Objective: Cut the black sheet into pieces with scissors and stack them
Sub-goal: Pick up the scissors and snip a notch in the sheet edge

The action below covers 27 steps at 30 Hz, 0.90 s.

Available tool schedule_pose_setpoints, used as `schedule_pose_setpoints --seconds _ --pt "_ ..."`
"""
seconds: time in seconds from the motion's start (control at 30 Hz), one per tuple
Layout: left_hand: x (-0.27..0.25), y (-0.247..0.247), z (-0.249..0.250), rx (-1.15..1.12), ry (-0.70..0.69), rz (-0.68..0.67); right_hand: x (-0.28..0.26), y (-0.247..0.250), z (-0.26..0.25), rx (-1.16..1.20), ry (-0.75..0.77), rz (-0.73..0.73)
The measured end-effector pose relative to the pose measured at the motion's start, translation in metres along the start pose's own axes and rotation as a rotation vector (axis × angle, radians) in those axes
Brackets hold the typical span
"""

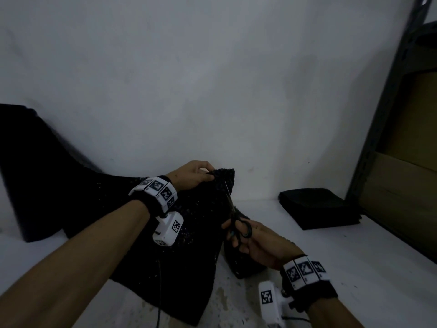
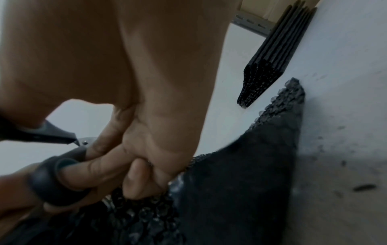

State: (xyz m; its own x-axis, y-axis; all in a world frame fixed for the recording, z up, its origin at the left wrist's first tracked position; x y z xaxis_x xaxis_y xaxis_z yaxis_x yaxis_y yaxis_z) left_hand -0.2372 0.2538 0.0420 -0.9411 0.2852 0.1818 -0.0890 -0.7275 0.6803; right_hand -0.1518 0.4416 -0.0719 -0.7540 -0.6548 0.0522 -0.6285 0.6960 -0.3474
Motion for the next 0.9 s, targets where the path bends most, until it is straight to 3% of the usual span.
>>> schedule_pose_setpoints --seconds 0.9 --pt "0.002 -0.002 -0.002 -0.107 0.013 0.017 0.010 0.001 -0.009 -0.159 0.063 0.021"
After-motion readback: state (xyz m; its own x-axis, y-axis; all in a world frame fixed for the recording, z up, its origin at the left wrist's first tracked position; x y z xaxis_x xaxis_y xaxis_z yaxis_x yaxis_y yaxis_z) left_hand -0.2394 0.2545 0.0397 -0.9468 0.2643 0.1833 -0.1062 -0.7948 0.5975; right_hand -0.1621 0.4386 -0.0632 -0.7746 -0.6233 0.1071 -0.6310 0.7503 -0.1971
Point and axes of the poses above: each hand's wrist, its own x-axis towards the middle knuckle, its own y-axis out of the back of the hand, z = x × y, the point moved 6 cm from there along x, towards the middle knuckle, and after that the axes turned 8 degrees about x, right-handed, at the moved point
